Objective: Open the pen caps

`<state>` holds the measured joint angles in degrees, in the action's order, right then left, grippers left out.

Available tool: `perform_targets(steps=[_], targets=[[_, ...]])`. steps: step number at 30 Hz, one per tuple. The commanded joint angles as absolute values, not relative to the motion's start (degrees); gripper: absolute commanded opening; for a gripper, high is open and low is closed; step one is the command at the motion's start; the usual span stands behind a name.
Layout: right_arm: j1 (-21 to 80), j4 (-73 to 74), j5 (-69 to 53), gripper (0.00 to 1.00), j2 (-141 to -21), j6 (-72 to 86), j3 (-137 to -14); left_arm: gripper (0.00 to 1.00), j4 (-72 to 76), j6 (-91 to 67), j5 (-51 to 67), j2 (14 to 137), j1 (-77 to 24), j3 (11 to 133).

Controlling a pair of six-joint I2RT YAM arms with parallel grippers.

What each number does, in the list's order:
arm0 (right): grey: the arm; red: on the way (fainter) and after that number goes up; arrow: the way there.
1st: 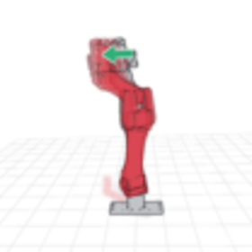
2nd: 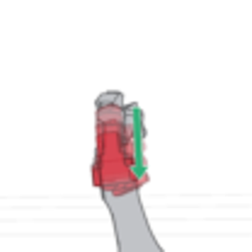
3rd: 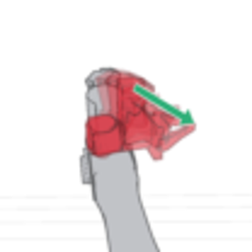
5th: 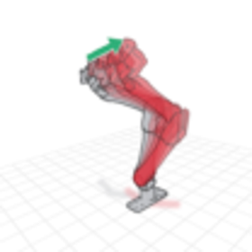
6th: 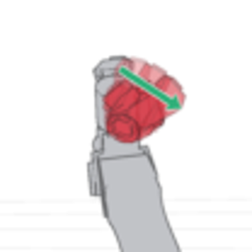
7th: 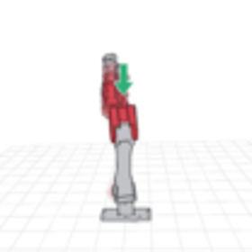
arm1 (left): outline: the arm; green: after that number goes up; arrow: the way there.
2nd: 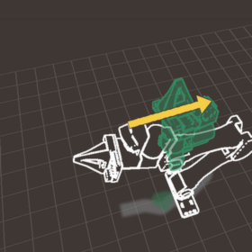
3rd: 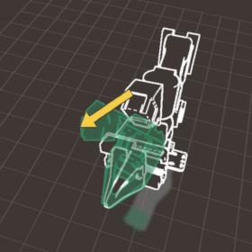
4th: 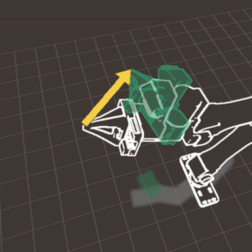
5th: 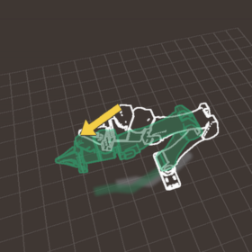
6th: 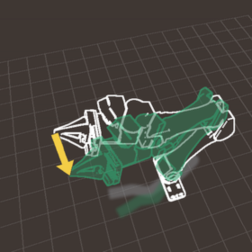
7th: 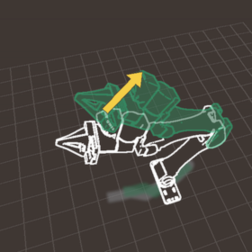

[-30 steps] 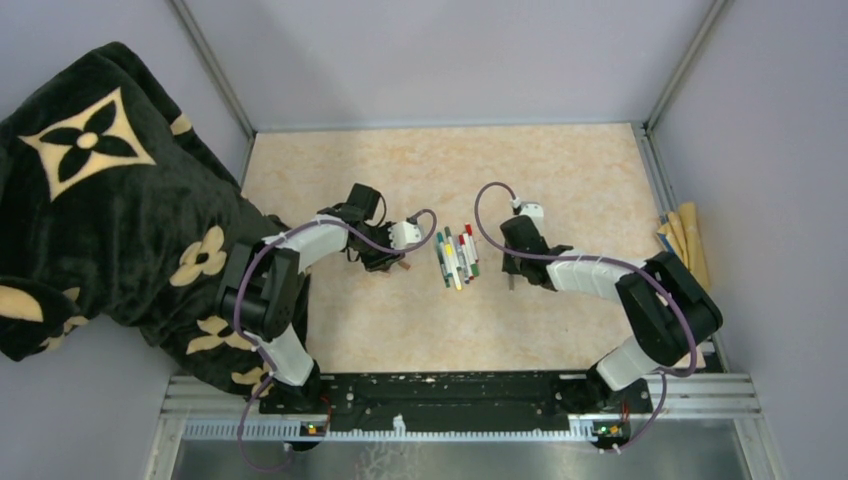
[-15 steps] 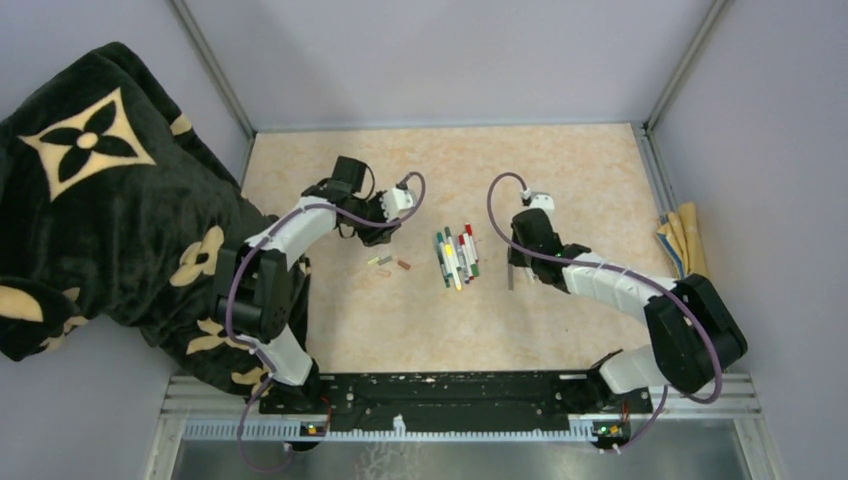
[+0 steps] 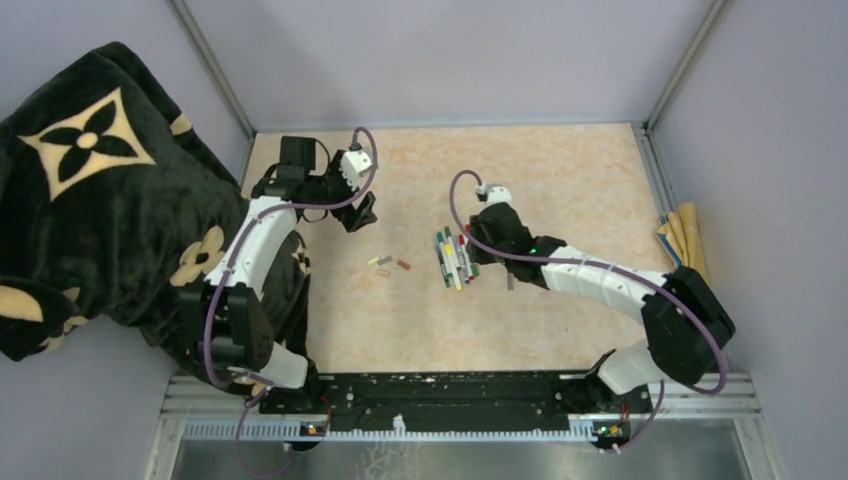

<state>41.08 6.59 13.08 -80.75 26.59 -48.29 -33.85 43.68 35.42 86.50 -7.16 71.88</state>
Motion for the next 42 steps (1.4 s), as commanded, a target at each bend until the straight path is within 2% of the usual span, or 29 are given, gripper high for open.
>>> perform_targets(steps=[1,9,23,38,42], targets=[[44.48,5.22,12.94,0.27,-86.52,27.82,-54.09,0.99,-34.09,39.51,36.73,84.00,-5.91,73.45],[40.87,5.98,13.98,0.26,-95.13,28.21,-58.54,0.99,-35.98,39.03,38.73,82.37,-3.53,73.42],[37.54,6.63,14.83,0.15,-103.00,24.96,-62.30,0.99,-37.03,40.04,39.52,82.94,-3.38,72.04],[37.45,6.52,16.17,0.15,-106.34,23.70,-61.14,0.99,-37.48,40.68,40.56,83.22,-3.42,71.64],[37.14,5.61,15.07,0.00,-103.06,23.99,-59.61,0.99,-38.55,41.55,43.18,83.69,-3.42,71.45]])
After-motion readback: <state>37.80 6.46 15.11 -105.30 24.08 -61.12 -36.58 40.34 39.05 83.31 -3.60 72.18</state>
